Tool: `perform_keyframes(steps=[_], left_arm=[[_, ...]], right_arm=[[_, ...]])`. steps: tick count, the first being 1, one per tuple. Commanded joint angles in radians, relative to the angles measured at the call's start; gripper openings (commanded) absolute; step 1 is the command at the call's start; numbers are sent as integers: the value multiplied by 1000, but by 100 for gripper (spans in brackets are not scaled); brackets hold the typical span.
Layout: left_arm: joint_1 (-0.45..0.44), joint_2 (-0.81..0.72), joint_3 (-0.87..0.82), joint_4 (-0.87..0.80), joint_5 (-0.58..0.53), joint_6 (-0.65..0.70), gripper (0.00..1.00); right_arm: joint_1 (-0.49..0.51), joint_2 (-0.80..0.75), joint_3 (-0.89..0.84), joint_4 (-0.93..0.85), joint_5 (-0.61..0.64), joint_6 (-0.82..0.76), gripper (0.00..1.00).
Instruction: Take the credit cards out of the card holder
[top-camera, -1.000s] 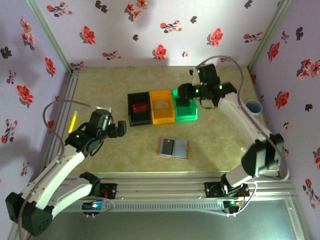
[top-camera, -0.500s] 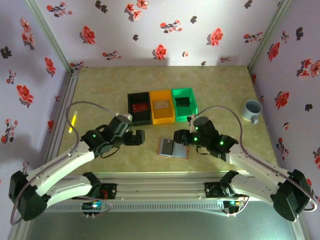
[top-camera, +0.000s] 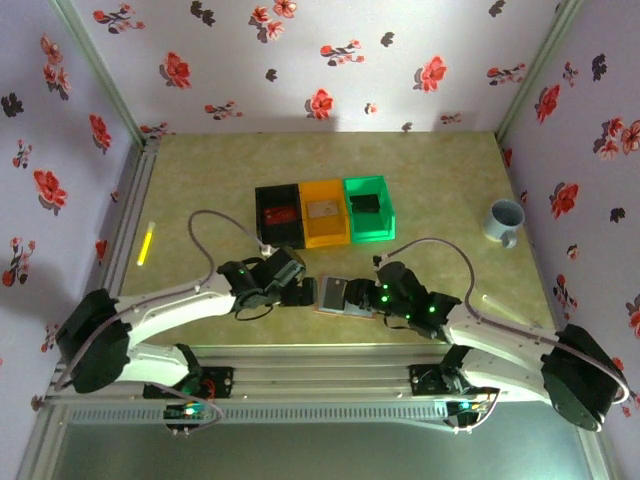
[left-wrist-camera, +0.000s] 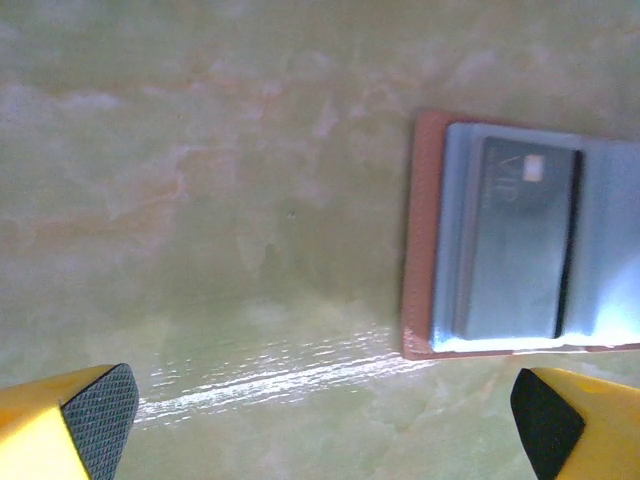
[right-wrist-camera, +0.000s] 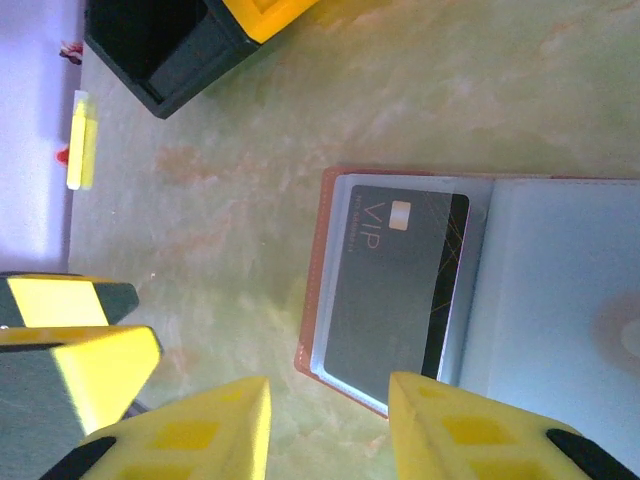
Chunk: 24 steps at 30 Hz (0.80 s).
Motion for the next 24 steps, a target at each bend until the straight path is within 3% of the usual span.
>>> perform_keyframes(steps=[1,12,24], left_arm=[[-8,38,29,17,2,-41,100],[-10,157,59,42,25,-76,100],[-17,250,88,57,52,-92,100]], right_arm=[[14,43,-14,60,53,44,34],[24,73,-6,38,127,44,32],[23,140,3,73,110,38,29]])
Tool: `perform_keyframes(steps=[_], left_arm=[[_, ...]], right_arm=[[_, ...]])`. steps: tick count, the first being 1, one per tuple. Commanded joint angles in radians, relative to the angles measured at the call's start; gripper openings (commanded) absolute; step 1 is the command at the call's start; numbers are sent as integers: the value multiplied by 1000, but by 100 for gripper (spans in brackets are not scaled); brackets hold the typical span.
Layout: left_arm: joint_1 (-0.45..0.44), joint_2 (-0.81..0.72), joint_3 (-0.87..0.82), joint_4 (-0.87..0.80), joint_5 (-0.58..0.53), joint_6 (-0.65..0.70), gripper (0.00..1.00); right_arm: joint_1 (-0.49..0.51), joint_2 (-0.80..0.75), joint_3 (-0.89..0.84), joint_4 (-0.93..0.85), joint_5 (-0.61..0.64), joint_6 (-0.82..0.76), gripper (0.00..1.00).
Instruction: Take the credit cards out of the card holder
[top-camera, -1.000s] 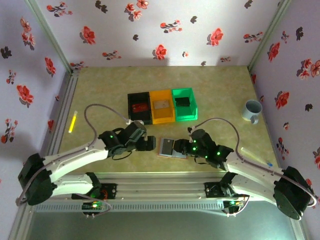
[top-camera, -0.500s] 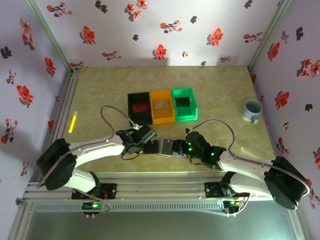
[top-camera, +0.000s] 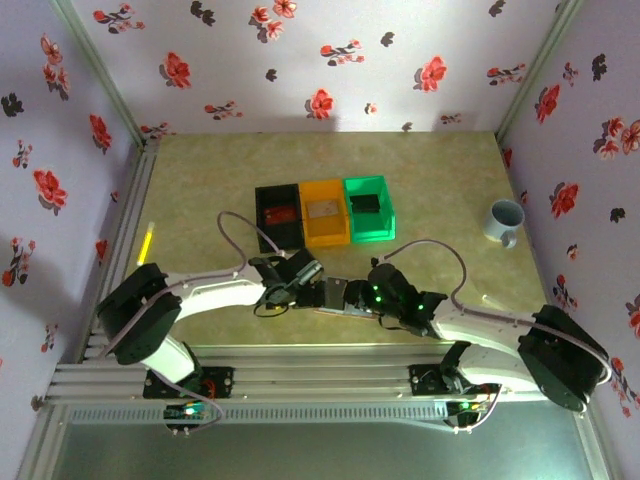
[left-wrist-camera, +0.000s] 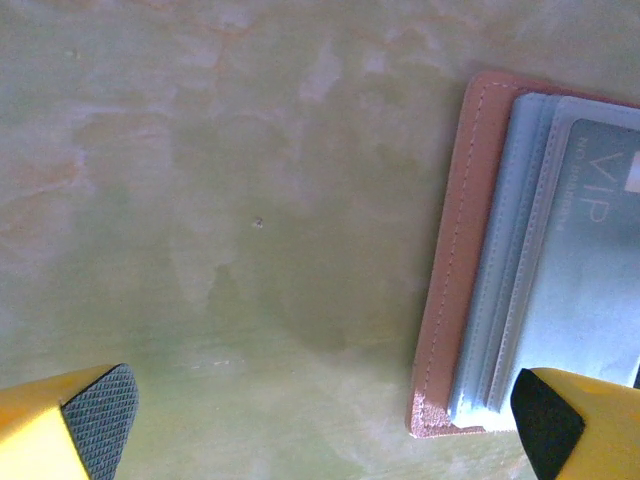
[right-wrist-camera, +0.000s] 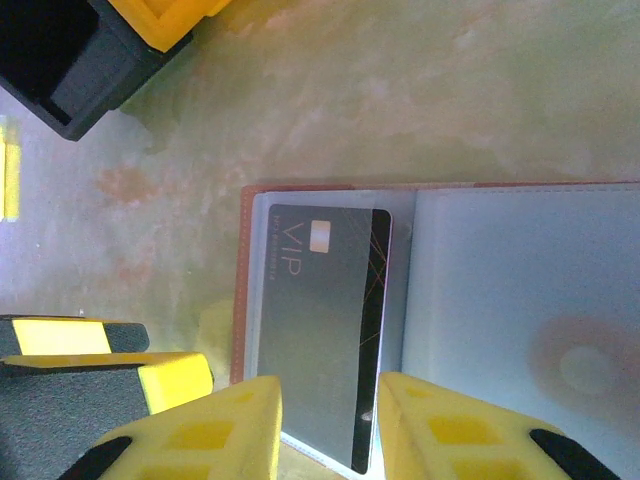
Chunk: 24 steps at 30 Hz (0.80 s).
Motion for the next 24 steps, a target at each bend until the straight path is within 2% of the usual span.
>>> perform_keyframes(steps=[1,24], left_arm=[[-9,22,24,1,10,-26,100],[-37,131,2,38,35,-58,100]], right_arm=[[7,13,4,25,23,1,29],[7,149,28,110,-21,-25,22]])
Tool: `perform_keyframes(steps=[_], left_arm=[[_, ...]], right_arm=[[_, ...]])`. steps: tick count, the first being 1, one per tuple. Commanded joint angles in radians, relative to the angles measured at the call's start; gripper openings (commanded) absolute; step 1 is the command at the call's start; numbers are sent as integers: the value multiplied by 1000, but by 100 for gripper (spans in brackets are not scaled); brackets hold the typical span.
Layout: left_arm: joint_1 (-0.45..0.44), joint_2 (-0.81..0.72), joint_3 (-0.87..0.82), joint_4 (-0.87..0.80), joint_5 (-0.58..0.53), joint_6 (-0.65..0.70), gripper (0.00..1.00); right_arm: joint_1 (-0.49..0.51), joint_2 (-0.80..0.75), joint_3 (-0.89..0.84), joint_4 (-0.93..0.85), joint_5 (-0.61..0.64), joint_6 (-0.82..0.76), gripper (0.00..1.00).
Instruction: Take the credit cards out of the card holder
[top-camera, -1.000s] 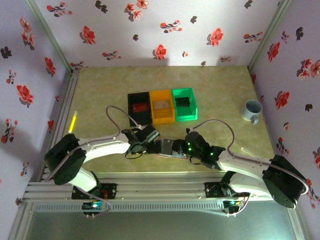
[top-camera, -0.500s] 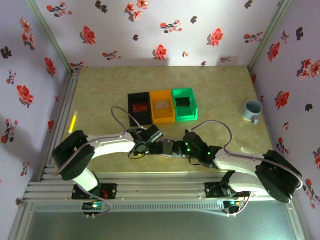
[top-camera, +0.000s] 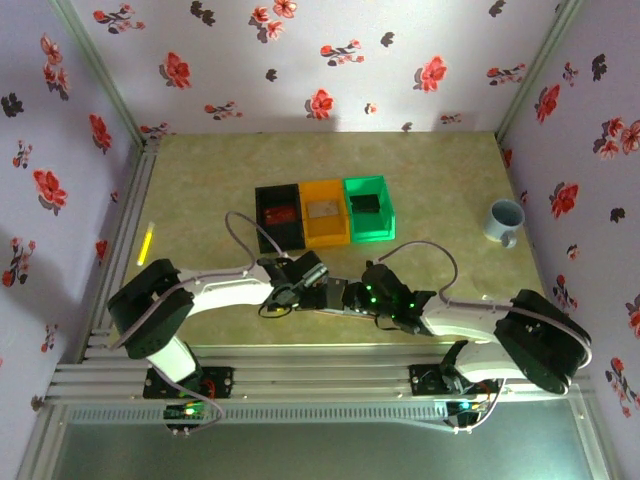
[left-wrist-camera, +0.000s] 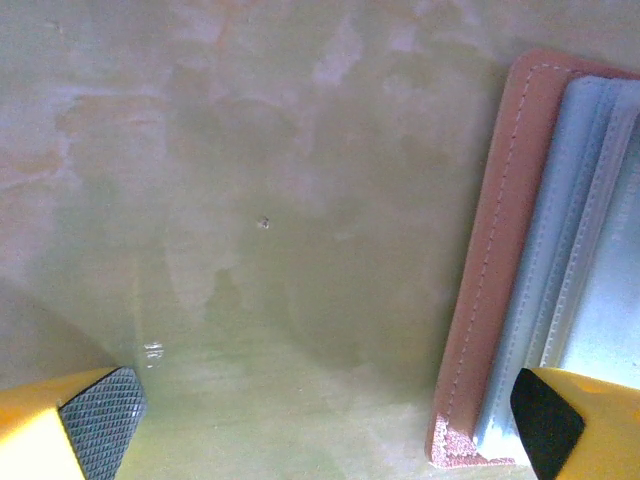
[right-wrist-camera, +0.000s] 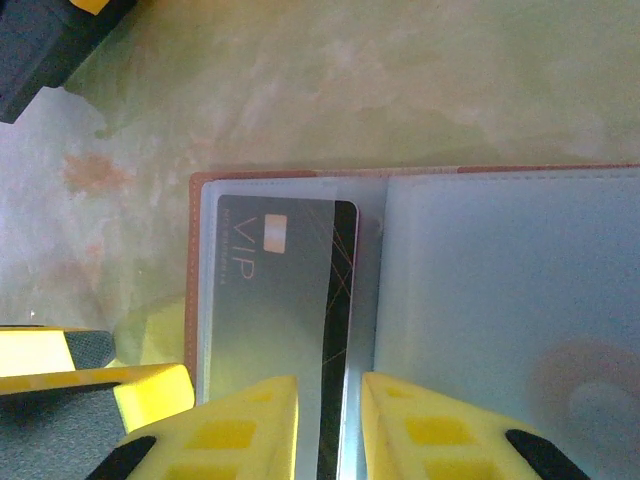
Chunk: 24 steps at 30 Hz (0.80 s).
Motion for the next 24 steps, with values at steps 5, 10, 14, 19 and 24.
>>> perform_keyframes(steps=[5,10,14,19,24], left_arm=[[-29,88,-24,57,55,-40,100],[-41,113,-21,62,57,-45,100],[-53,139,-11,62,61,-48,100],[-66,163,-8,70,62,-53,100],[-72,178,-7,78,64,-54,100]], right_arm=[[7,31,26,37,-7,-23,21],[6,42,24,47,-10,-26,21],[7,50,18,73,-20,-30,20],[7,44,9,95,-30,-34,19],[7,36,7,106,-42,-40,17]])
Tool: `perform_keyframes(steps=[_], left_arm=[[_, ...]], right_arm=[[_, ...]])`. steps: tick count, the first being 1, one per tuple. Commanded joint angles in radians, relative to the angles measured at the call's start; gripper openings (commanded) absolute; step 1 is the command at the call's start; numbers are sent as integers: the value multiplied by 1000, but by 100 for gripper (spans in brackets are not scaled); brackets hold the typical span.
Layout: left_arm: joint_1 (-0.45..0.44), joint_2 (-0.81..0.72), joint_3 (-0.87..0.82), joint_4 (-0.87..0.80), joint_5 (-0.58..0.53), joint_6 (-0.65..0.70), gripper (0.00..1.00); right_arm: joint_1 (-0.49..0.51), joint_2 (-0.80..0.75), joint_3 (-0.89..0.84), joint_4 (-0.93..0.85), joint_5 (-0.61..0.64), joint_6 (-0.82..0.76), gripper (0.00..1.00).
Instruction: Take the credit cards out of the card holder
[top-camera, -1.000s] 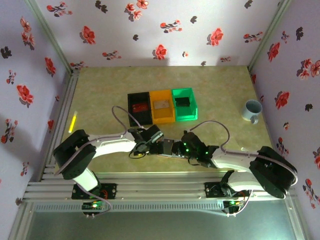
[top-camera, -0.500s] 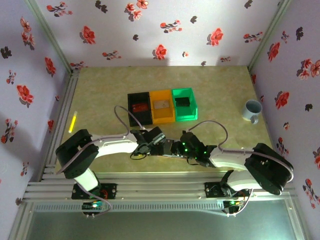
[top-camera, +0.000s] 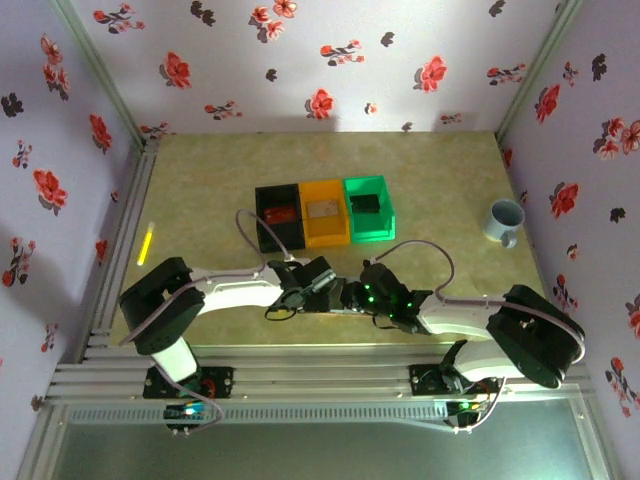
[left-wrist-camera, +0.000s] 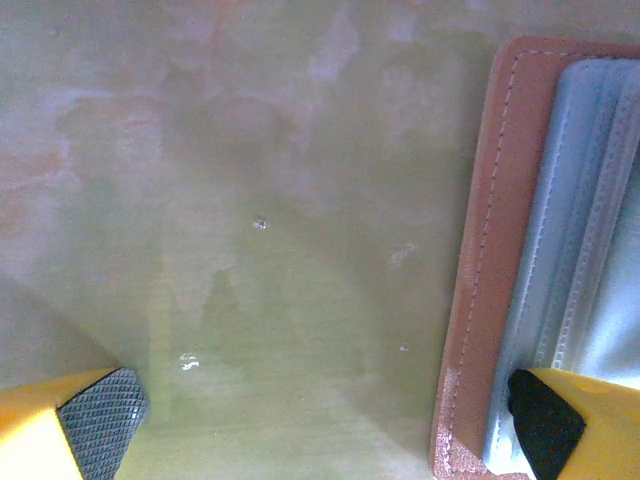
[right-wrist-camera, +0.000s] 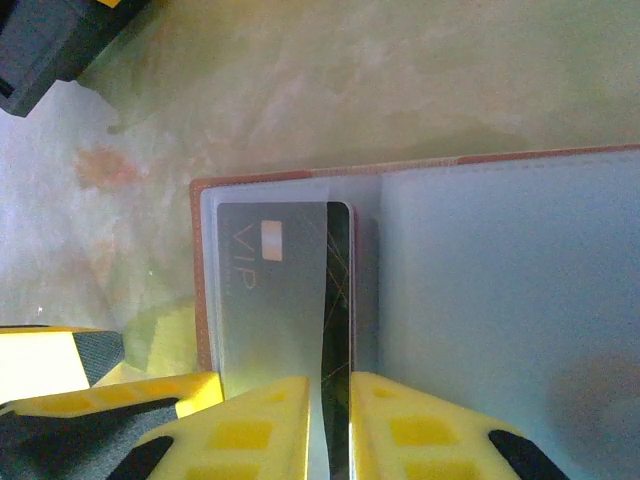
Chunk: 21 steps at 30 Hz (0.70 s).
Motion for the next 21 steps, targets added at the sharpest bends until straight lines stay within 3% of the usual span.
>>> perform_keyframes(steps=[1,13,21], left_arm=[[-22,116,-49,121,146,-39,100],[-24,125,-52,126,148,-35,100],[-24,127,-52,126,147,-34,100]], right_arm=[[7,-4,5,49,-26,-22,16],[6,-6,-22,132,-73,-43,15],[6,-34,-33,133,-75,-48,8]])
